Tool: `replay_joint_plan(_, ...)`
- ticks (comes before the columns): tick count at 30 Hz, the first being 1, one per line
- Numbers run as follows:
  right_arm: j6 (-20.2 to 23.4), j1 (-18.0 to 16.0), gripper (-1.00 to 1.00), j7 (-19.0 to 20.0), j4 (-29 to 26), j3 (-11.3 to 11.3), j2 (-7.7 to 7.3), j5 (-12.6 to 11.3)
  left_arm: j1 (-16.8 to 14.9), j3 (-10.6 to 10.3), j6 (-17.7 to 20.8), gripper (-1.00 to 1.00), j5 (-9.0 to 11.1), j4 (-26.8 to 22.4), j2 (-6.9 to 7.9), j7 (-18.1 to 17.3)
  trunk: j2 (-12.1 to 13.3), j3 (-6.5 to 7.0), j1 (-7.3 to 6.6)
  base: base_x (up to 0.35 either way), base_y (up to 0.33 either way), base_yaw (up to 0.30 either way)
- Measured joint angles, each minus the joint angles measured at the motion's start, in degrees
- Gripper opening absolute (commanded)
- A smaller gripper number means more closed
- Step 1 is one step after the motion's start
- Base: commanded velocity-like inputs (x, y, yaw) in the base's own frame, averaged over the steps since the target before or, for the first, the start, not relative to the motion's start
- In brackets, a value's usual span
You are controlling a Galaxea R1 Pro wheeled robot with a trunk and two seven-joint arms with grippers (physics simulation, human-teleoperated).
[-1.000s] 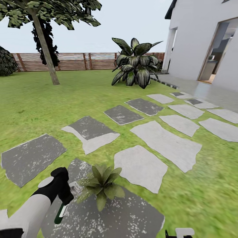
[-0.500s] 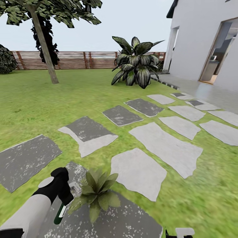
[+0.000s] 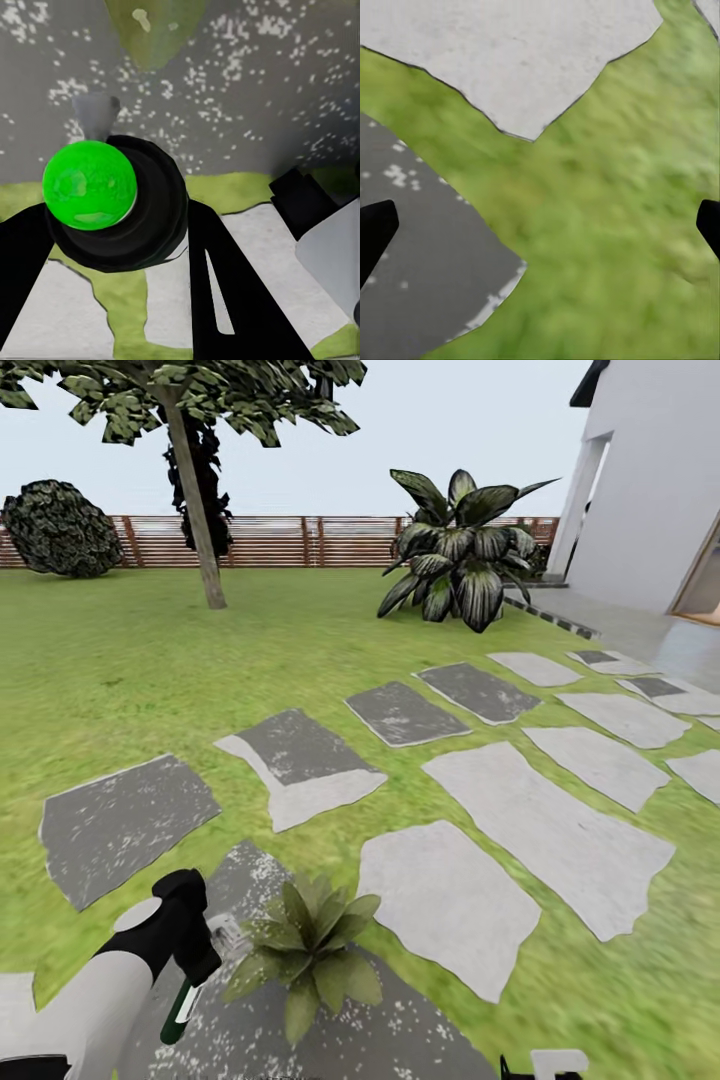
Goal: Pick up the pesticide atomizer in the garden and spray insectifuge to fully cover both potted plants in the garden.
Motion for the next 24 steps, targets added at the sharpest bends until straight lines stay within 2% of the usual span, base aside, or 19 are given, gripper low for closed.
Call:
replay_joint_plan(4,0.0,0.0,1.0,0.0,0.0,0.0,0.0,0.0,0.1,0.0,0.0,-1.0,0.0,0.0,-0.13,0.0,0.0,0.0,0.0,0.027,-0.095,0.15)
replay_joint_plan(13,0.0,0.0,1.0,0.0,0.0,0.0,0.02,0.0,0.0,0.0,0.0,-1.0,0.0,-0.1,-0.23,0.1,0.0,0.0,0.01,-0.014,-0.264,0.03)
replay_joint_plan(24,0.0,0.0,1.0,0.0,0.0,0.1,0.02,0.0,0.0,0.1,0.0,-1.0,0.0,-0.1,-0.21,0.1,0.0,0.0,0.01,-0.151,-0.249,0.266)
